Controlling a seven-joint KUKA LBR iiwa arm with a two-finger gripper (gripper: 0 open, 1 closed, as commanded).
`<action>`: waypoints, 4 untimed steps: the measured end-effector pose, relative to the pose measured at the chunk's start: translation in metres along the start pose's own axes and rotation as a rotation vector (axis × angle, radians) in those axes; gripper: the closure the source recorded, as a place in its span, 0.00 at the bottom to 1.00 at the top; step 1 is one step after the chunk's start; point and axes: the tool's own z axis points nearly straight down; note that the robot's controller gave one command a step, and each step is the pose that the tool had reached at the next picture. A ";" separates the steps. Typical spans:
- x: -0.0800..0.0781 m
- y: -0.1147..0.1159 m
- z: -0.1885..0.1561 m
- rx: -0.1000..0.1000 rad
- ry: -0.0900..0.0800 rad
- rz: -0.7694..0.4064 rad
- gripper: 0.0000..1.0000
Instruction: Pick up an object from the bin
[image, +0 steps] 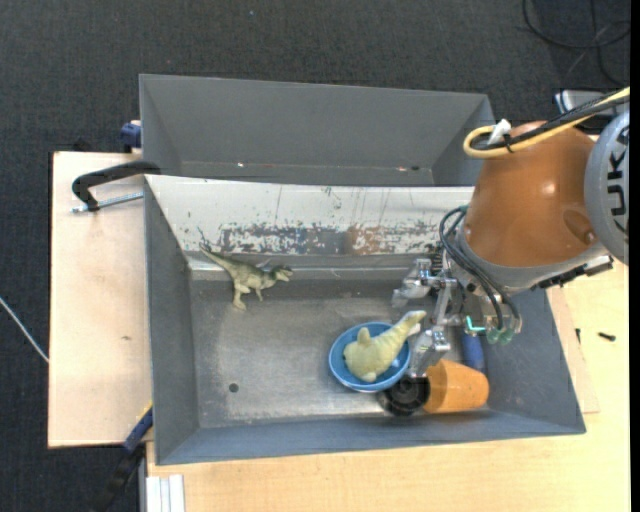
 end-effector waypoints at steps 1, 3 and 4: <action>-0.036 0.014 0.139 0.000 -0.012 -0.141 0.00; 0.001 0.053 0.098 0.001 -0.003 -0.161 0.00; -0.005 0.069 0.137 0.004 -0.013 -0.558 0.00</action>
Offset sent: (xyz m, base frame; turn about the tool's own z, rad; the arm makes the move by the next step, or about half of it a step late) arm 0.0331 0.0133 -0.1393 -0.1419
